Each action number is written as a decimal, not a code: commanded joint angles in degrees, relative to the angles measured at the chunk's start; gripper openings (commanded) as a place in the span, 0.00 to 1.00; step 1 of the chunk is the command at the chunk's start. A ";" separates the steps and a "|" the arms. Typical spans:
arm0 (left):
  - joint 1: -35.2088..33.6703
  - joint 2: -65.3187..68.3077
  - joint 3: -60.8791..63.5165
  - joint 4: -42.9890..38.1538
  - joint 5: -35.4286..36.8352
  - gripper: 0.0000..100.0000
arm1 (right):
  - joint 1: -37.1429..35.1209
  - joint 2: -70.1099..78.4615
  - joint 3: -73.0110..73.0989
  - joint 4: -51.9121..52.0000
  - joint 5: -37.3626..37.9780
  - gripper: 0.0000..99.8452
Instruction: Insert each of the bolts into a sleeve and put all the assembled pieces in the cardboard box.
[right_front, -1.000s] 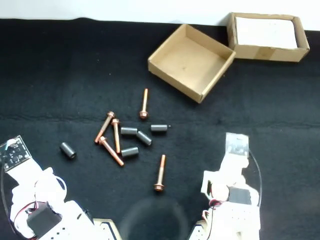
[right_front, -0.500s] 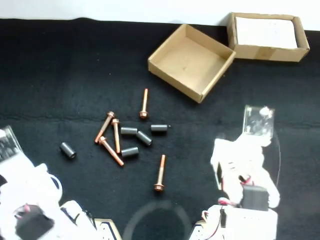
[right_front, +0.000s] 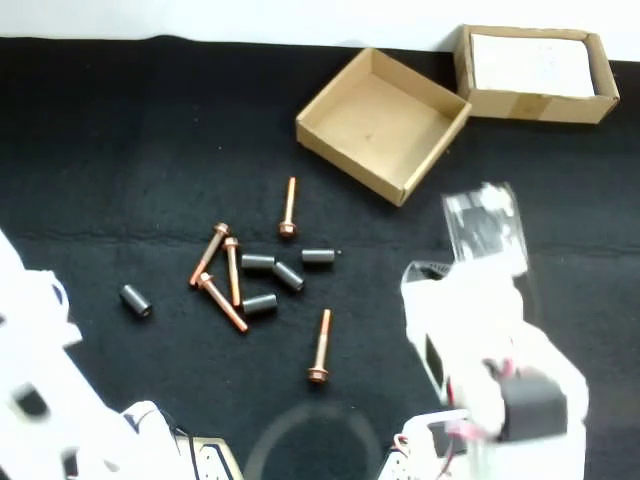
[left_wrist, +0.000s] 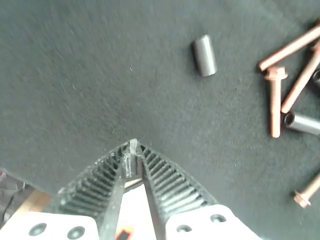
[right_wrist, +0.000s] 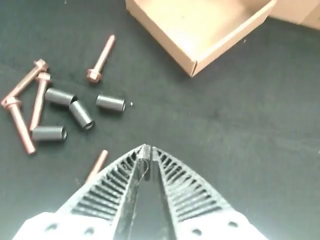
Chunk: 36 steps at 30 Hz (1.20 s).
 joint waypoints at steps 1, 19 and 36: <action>0.13 5.14 -2.15 0.44 3.96 0.01 | -2.33 11.56 -12.97 6.81 -1.58 0.10; -19.12 9.27 -2.51 -13.63 26.20 0.01 | -32.48 42.68 -29.93 12.00 0.00 0.11; -44.79 5.49 4.79 -28.48 21.54 0.01 | -46.46 88.31 -61.41 0.31 7.56 0.11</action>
